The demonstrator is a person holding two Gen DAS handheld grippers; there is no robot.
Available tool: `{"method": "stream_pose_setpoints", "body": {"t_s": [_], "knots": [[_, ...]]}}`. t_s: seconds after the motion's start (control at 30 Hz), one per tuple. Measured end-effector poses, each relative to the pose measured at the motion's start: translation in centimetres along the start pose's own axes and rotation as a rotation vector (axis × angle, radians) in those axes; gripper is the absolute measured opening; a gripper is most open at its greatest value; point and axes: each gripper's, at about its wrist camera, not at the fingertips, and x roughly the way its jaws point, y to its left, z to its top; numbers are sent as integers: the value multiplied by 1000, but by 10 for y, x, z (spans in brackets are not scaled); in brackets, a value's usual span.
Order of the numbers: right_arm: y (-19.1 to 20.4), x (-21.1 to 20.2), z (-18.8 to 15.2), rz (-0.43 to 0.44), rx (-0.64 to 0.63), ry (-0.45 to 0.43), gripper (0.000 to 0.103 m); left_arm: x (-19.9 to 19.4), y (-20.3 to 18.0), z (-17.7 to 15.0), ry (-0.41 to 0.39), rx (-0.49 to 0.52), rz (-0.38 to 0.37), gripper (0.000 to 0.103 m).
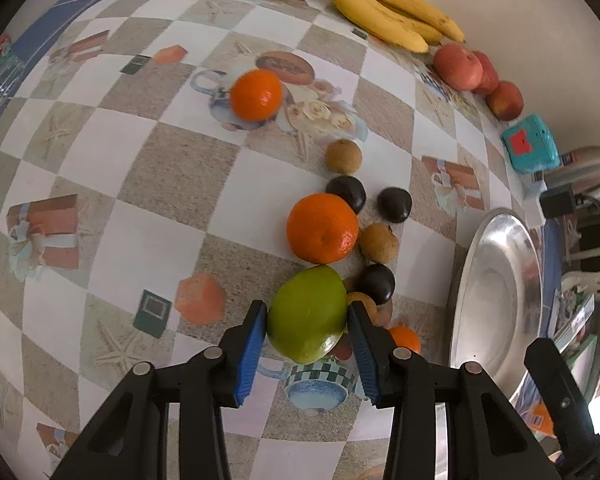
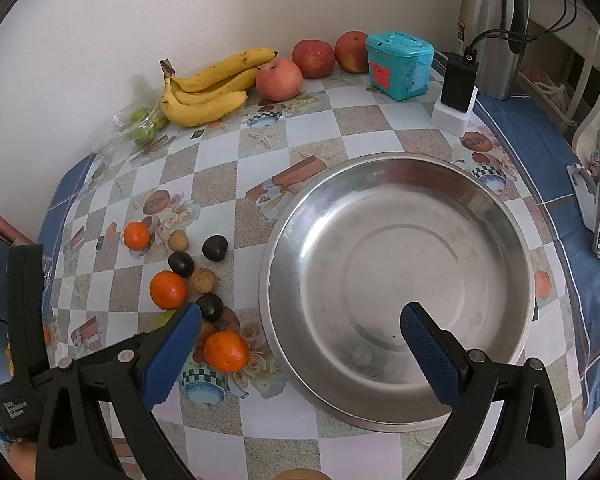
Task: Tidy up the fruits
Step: 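Close the right gripper on the small tangerine while the left gripper holds the green fruit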
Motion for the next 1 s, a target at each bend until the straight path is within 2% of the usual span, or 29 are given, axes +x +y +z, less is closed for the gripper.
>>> {"method": "stream_pose_setpoints", "body": {"t_s": [0.2,0.33,0.47,0.67,1.0], "knots": [[12,1,-2,39,-41,-3,100,-16,11,6,-48,-63,-11,44],[29,6,-7,103,-96,10,100,-30,19,10,-90,-102,-17,44],[45,12,-14,148,-159,32,92,-38,28,13,-113,-146,-27,44],[64,27,-23,181,-228,78,87,-36,35,14,-105,-173,-27,44],[71,57,-34,159,-276,174,79,-30,36,13,-83,-182,-27,44]]}}
